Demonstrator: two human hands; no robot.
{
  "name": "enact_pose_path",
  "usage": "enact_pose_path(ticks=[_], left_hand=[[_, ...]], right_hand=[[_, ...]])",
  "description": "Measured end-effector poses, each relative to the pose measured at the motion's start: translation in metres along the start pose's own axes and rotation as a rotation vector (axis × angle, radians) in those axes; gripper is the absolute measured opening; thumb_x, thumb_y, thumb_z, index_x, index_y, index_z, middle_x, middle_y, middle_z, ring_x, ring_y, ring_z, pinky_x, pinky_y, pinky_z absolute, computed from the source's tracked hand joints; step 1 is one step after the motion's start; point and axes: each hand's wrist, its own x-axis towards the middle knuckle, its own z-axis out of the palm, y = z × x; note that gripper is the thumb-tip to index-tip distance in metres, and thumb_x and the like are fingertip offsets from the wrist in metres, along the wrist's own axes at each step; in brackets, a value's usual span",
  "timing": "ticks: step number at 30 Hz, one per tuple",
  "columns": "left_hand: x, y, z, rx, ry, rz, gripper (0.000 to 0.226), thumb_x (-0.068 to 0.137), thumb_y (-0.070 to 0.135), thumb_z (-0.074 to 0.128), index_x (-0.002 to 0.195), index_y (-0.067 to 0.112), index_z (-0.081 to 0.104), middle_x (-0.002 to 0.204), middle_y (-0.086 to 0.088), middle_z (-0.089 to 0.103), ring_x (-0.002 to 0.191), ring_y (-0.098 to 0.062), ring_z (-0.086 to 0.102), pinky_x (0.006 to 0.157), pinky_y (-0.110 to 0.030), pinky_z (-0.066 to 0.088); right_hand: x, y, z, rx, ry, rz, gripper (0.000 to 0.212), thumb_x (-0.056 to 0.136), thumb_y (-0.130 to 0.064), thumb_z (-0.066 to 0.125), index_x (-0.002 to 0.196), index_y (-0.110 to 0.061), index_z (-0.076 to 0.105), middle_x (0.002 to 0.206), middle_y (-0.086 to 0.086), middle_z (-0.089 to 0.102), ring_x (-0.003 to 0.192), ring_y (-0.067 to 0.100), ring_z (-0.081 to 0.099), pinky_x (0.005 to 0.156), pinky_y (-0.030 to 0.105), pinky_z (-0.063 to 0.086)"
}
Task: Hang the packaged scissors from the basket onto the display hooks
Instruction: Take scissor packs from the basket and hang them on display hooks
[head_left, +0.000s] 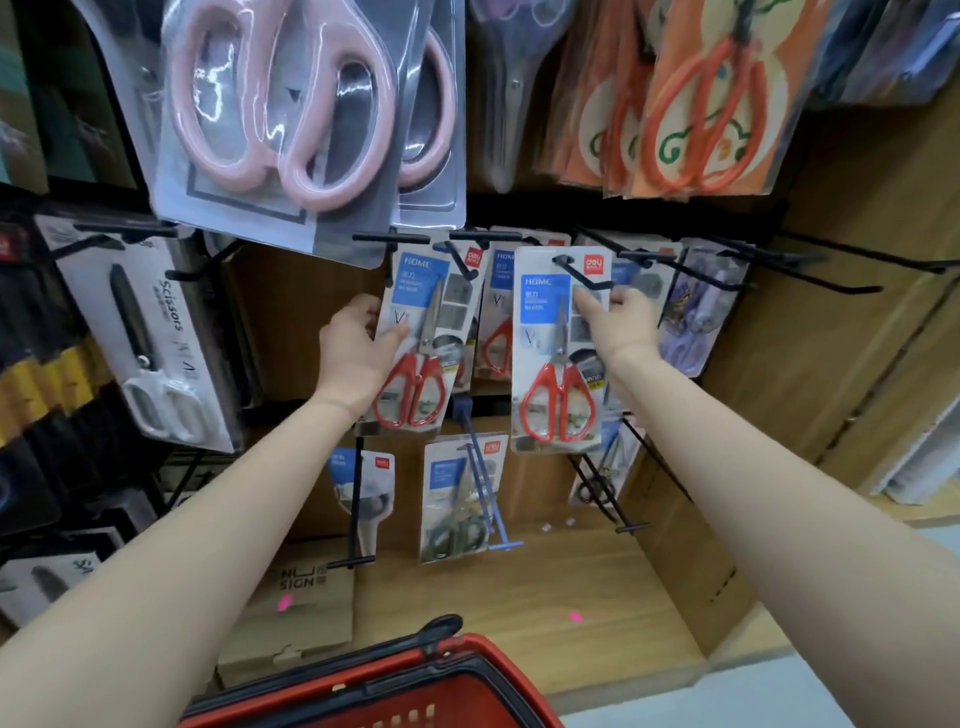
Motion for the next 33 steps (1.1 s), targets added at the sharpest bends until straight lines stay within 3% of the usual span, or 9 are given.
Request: enact_pose_path(ticks=[3,7,10,15,19,22,25,29,33], left_hand=[[-0.002,-0.004,-0.003,0.055,0.032,0.036,0.011,0.089,0.016,0.064,0.097,0.013,0.058,0.094,0.004,0.060,0.075,0.000,0.054,0.058,-0.006,0.037],[-0.002,-0.004,-0.007,0.076,0.000,0.059,0.011,0.088,0.016,0.065,0.092,0.016,0.055,0.091,0.005,0.059,0.071,0.001,0.052,0.059,-0.008,0.038],[-0.003,-0.003,-0.009,0.081,-0.021,0.063,0.011,0.089,0.016,0.064,0.096,0.015,0.054,0.094,0.005,0.059,0.078,-0.003,0.055,0.060,-0.009,0.039],[-0.010,-0.004,-0.012,0.122,-0.068,0.055,0.022,0.091,0.010,0.058,0.113,0.009,0.054,0.096,0.000,0.056,0.076,-0.006,0.052,0.063,-0.012,0.040],[-0.044,-0.009,-0.033,0.241,-0.079,0.213,0.018,0.090,0.011,0.054,0.108,0.012,0.057,0.100,0.000,0.055,0.091,-0.014,0.055,0.081,-0.027,0.046],[-0.088,-0.015,-0.058,0.521,-0.146,0.395,0.019,0.091,0.019,0.054,0.108,0.013,0.058,0.098,0.001,0.053,0.093,-0.015,0.052,0.084,-0.034,0.043],[-0.143,-0.028,-0.086,0.803,-0.250,0.612,0.022,0.084,0.025,0.054,0.100,0.012,0.061,0.091,-0.003,0.058,0.081,-0.024,0.057,0.068,-0.037,0.044],[-0.228,-0.054,-0.115,0.826,-0.432,0.543,0.022,0.084,0.032,0.048,0.097,0.020,0.061,0.088,0.005,0.057,0.079,-0.015,0.054,0.069,-0.027,0.040],[-0.304,-0.093,-0.126,0.777,-0.583,0.402,0.020,0.080,0.038,0.044,0.087,0.026,0.058,0.080,0.010,0.053,0.072,-0.010,0.052,0.068,-0.025,0.032]], right_hand=[[0.014,0.002,0.011,0.012,0.012,0.041,0.038,0.089,-0.028,0.065,0.109,0.004,0.059,0.110,0.021,0.063,0.108,0.035,0.058,0.082,0.036,0.044],[0.026,0.001,0.022,0.063,0.037,0.122,0.028,0.089,-0.024,0.066,0.073,-0.014,0.045,0.119,0.018,0.061,0.108,0.026,0.057,0.087,0.029,0.040],[0.033,0.003,0.028,0.042,0.019,0.140,0.029,0.091,-0.028,0.063,0.107,-0.008,0.050,0.123,0.013,0.055,0.116,0.024,0.052,0.092,0.030,0.039],[0.024,0.005,0.032,-0.108,0.023,0.044,0.050,0.092,-0.026,0.060,0.128,0.003,0.041,0.107,0.008,0.050,0.111,0.026,0.054,0.096,0.032,0.042],[-0.020,0.014,0.026,-0.370,0.061,-0.131,0.047,0.093,-0.022,0.058,0.129,0.000,0.037,0.131,0.015,0.042,0.123,0.028,0.043,0.099,0.032,0.033],[-0.067,0.035,0.012,-0.674,-0.040,-0.395,0.034,0.096,-0.024,0.051,0.122,-0.002,0.045,0.123,0.016,0.047,0.118,0.031,0.043,0.094,0.036,0.034],[-0.116,0.054,-0.001,-0.820,-0.163,-0.640,0.021,0.095,-0.022,0.052,0.107,-0.006,0.055,0.106,0.013,0.054,0.102,0.032,0.052,0.083,0.042,0.041],[-0.181,0.078,-0.011,-0.839,-0.388,-0.734,0.012,0.089,-0.017,0.061,0.097,-0.009,0.059,0.092,0.008,0.056,0.086,0.030,0.058,0.069,0.037,0.046],[-0.249,0.113,-0.012,-0.726,-0.644,-0.609,0.016,0.095,-0.026,0.052,0.108,-0.017,0.055,0.102,-0.004,0.051,0.097,0.015,0.054,0.072,0.019,0.033]])
